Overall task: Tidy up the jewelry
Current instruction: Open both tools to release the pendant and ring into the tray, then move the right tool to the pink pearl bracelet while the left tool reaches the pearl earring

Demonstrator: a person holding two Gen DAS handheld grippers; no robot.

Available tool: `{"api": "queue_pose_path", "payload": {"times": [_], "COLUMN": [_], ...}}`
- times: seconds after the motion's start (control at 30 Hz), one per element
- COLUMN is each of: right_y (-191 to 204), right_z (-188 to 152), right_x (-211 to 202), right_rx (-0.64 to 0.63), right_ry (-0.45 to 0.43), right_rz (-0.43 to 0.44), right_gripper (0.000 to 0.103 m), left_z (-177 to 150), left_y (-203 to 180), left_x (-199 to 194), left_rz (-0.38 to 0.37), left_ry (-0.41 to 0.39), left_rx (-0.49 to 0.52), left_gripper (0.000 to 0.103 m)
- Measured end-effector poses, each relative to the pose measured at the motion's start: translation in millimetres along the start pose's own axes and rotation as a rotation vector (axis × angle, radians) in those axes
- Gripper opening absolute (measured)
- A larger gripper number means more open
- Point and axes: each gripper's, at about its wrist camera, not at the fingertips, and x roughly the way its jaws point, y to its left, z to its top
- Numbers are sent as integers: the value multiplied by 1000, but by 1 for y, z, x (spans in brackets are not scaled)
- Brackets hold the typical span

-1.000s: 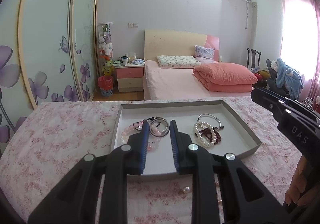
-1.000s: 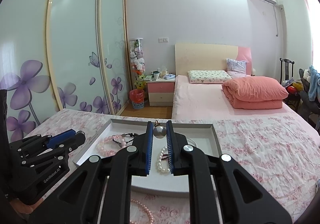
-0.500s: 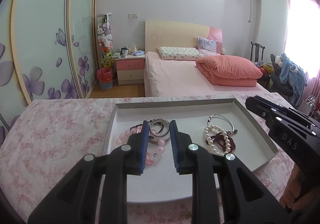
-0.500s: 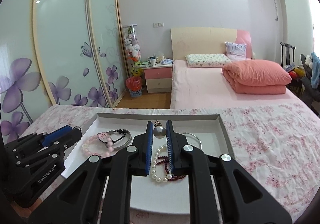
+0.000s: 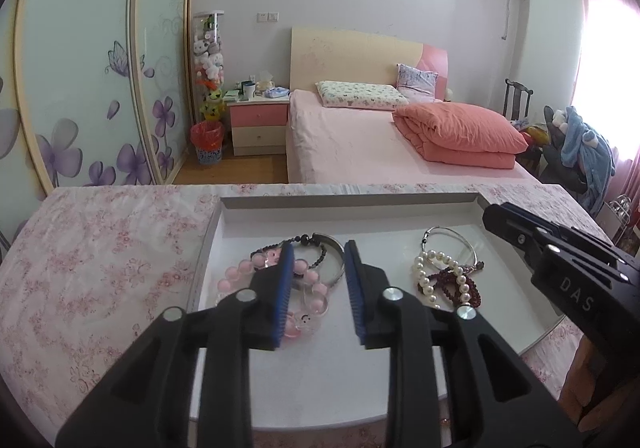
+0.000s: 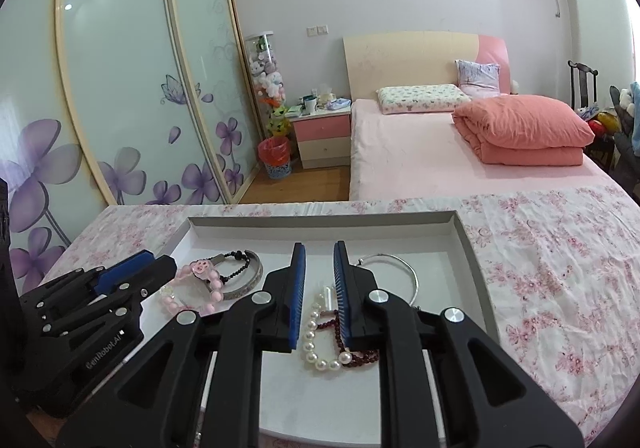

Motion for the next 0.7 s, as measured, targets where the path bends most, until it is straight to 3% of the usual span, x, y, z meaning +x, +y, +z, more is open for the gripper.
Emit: {"api": "queue_pose_path", "payload": {"times": [0.1, 0.7], "right_y": [-6, -5], "right_z": [-2, -26], "right_x": [-3, -34], "right_rx": [15, -19], "right_ry": [1, 33], "right_rz": [-3, -4], "right_gripper": [28, 28], "left_z": [-1, -22], "left_y": [7, 25], "left_x": [-2, -42], "left_rz": [2, 13], "left_ry": [4, 21], "left_rx": [-20, -46], "left_gripper": [31, 35]}}
